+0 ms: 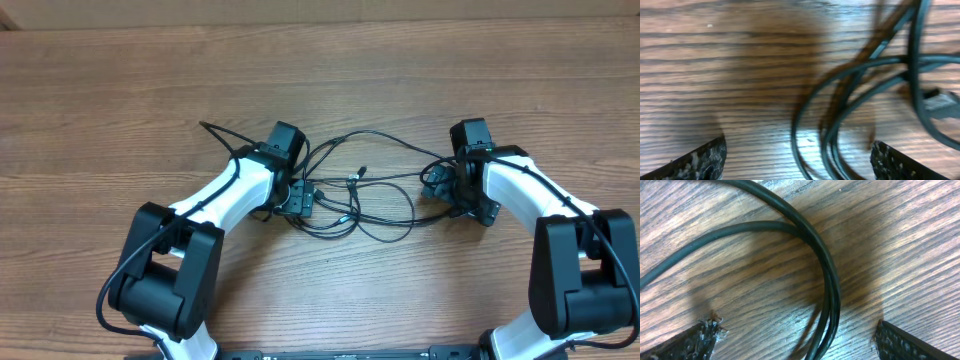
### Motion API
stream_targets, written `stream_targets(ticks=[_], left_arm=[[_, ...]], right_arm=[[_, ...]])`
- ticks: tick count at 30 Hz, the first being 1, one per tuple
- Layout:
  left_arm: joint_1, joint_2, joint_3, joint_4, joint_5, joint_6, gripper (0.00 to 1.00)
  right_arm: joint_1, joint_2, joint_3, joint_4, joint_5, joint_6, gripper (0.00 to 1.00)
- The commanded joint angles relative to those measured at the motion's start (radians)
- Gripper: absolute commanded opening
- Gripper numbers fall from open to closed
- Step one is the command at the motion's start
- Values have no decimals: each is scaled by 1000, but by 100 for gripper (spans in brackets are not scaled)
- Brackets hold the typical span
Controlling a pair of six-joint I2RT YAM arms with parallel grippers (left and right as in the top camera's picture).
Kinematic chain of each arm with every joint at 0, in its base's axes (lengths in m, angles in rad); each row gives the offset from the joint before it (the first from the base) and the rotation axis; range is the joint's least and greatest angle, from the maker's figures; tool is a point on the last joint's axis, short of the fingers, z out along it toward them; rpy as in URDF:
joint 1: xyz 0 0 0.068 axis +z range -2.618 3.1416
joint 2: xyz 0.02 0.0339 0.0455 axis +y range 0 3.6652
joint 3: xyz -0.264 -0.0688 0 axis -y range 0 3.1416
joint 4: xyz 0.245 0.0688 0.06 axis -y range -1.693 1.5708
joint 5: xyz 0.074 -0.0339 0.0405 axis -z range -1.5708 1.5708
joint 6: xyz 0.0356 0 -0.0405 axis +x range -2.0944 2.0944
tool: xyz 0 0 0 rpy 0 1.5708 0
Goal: Untangle cables
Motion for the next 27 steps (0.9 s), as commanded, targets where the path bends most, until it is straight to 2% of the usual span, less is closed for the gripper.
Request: stream_targets(ticks=[1,6,10,14,20,24,27], left_arm=[[7,100,-32,-14,-89,-35,91],[48,143,-32,-82,-304,-89,93],[129,149,-32,-110,-362,-119,94],[246,149,-32,-109,-348,-149,96],[428,149,-32,-100,-203,-148,96],[503,150,-32,-100,-124,-148,95],[517,150,-32,-101,-122,-148,95]], right_arm=[[13,41,-34,5,-84,0,100],[13,41,-34,2,-80,0,100],[12,41,-34,-11,-14,0,100],[12,41,-34,-41,123,0,100],[11,41,-34,-52,211,0,99],[11,41,-34,-51,248,5,98],[11,41,-34,-51,275,9,96]])
